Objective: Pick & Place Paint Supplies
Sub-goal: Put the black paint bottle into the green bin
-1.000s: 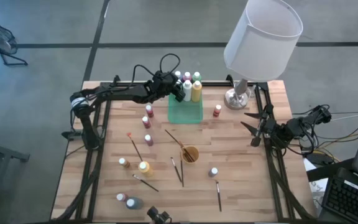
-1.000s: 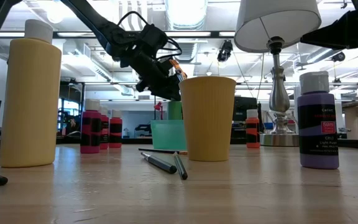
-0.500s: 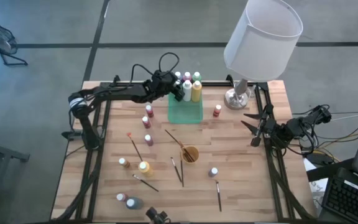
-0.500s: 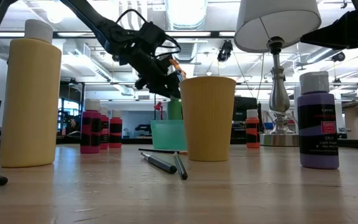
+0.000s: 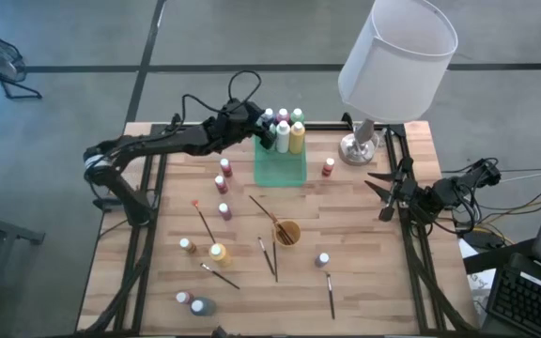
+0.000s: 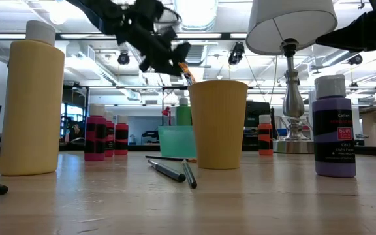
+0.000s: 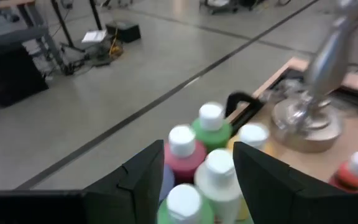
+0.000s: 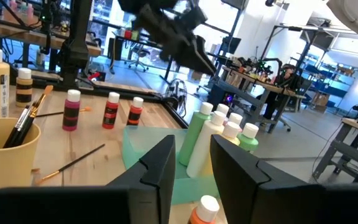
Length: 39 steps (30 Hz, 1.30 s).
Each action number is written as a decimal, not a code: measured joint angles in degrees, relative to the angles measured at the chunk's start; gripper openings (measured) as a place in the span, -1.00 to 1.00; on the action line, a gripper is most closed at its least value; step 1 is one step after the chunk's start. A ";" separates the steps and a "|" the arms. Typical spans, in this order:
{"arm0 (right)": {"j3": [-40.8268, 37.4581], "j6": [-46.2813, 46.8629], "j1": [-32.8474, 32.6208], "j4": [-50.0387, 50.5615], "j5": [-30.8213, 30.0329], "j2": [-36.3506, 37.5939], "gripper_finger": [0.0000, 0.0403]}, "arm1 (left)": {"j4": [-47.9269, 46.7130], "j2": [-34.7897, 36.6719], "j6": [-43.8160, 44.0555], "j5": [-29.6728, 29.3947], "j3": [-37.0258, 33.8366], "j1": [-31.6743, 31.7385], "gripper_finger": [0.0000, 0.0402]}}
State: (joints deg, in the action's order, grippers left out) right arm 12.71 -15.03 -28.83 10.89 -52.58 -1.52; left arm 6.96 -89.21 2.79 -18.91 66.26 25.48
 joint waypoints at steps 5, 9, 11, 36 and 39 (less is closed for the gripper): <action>0.00 0.00 -0.01 -0.01 0.00 0.00 -0.60 | -3.32 5.66 -1.34 0.01 0.00 -2.69 -0.02; 0.00 0.00 0.01 -0.01 -0.01 0.00 -0.67 | -7.54 10.63 -2.65 -0.01 0.02 -5.60 -0.02; 0.00 0.00 0.00 -0.01 0.00 0.00 -0.70 | -10.18 13.03 -2.99 -0.01 0.02 -7.13 -0.02; 0.00 -0.02 -0.01 0.01 -0.02 0.00 -0.57 | -46.44 27.76 3.68 -0.69 0.02 -41.54 -0.03; 0.00 0.00 -0.01 -0.01 0.00 0.00 -0.52 | -48.02 27.76 6.10 -0.72 0.02 -46.58 -0.03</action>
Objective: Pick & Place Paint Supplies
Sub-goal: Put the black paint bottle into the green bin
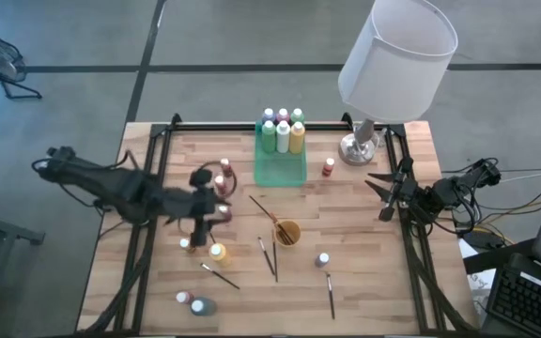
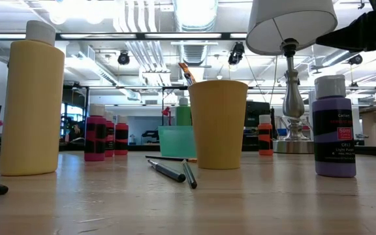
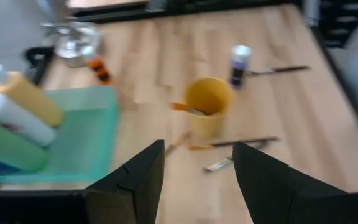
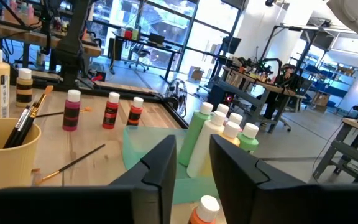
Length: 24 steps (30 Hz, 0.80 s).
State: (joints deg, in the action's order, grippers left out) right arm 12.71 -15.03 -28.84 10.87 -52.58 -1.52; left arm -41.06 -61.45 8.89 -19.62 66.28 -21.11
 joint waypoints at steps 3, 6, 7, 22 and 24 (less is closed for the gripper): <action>0.00 0.00 0.00 0.02 0.00 0.00 -0.48 | -0.35 0.00 2.21 -0.99 0.00 -5.15 -0.03; 0.00 -0.01 0.02 0.01 -0.02 0.00 -0.44 | -0.88 0.00 4.79 -5.06 0.00 -10.68 -0.03; 0.00 -0.02 0.00 0.00 -0.02 0.00 -0.43 | -1.41 -0.02 5.92 -6.57 0.00 -12.59 -0.03; 0.00 -0.01 0.00 0.00 -0.02 0.00 -0.24 | -2.96 -0.05 24.29 -17.37 -3.92 -34.97 -0.03; 0.00 0.00 0.00 0.00 -0.01 0.00 -0.21 | -2.95 -0.07 26.78 -17.41 -5.23 -36.23 -0.03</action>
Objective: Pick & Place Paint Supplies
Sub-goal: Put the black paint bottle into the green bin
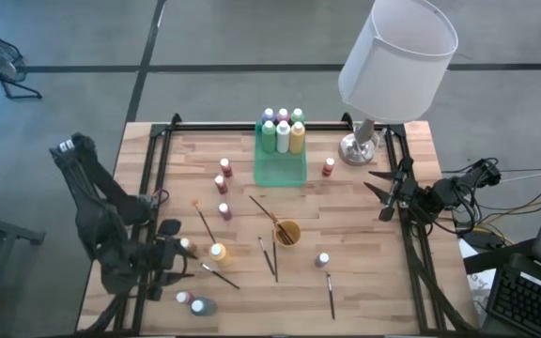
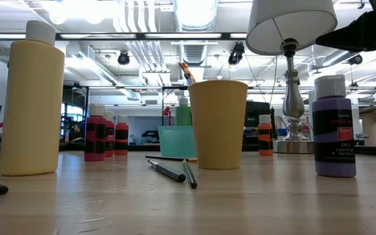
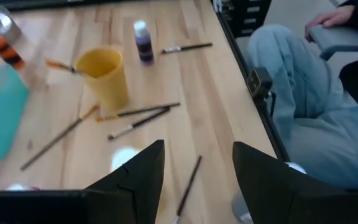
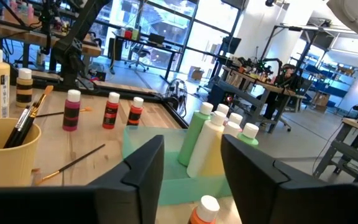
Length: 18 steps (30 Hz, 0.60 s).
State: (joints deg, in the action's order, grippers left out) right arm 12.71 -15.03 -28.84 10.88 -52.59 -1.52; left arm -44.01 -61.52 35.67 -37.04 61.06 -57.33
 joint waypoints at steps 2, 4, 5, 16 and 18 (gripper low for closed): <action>0.00 -0.01 0.00 0.01 0.00 0.00 -0.19 | 0.71 0.00 1.58 -0.05 -1.46 -0.87 -0.03; 0.02 -0.02 0.00 0.00 -0.01 0.00 -0.17 | 1.73 0.00 2.20 -0.04 -2.88 -1.30 -0.03; 0.01 0.00 0.00 0.00 0.01 0.00 -0.16 | 2.44 0.00 2.26 -0.08 -3.63 -1.38 -0.03; 0.00 0.00 0.01 0.00 -0.01 0.00 -0.05 | 9.33 -0.02 3.88 2.73 -10.27 -1.98 -0.03; 0.00 -0.01 0.00 0.00 0.00 -0.01 -0.04 | 11.13 -0.02 4.13 5.04 -10.95 -2.46 -0.03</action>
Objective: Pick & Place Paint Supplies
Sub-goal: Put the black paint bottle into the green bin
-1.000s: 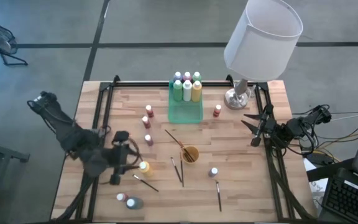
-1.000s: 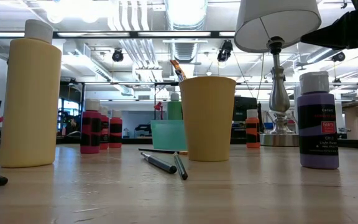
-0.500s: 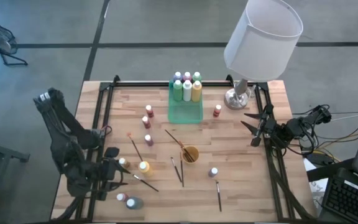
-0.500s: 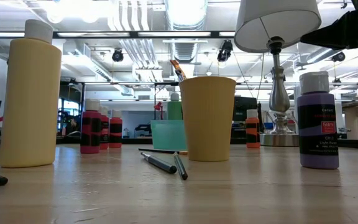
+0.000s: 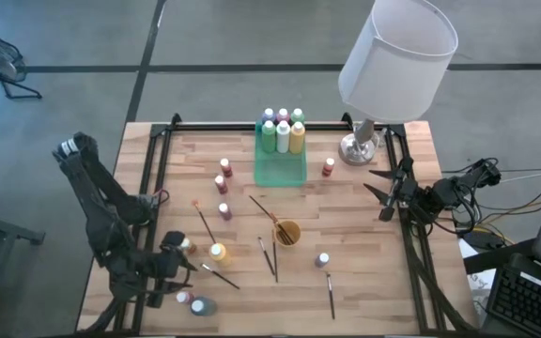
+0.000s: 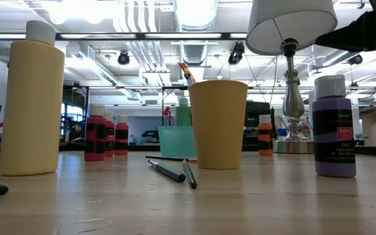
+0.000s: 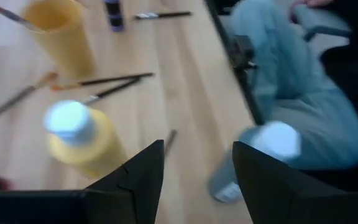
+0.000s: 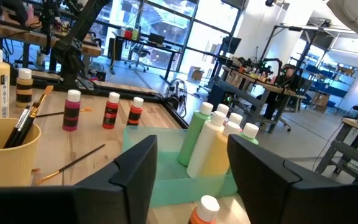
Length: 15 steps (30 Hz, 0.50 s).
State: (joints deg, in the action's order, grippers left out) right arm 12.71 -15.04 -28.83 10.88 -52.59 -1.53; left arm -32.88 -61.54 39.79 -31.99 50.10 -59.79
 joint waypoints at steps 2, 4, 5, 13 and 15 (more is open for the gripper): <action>0.01 0.00 -0.01 0.01 0.00 0.01 -0.02 | 1.02 0.00 0.82 2.25 -0.89 -0.65 -0.03; 0.00 0.01 0.01 0.00 0.00 0.01 -0.01 | 1.64 0.00 1.88 3.28 -1.52 -1.44 -0.03; 0.00 0.01 -0.01 0.00 0.01 0.01 -0.01 | 1.67 0.00 2.60 3.55 -1.71 -1.82 -0.03; 0.00 0.01 -0.01 0.02 0.00 0.01 -0.05 | 6.42 0.00 2.08 3.13 -3.40 -3.88 -0.03; 0.00 0.00 -0.01 0.01 0.00 0.01 -0.08 | 9.03 -0.02 1.25 3.18 -4.48 -4.00 -0.03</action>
State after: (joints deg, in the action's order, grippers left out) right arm 12.71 -15.04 -28.84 10.89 -52.59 -1.52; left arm -23.85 -61.56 41.04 -28.82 45.62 -63.79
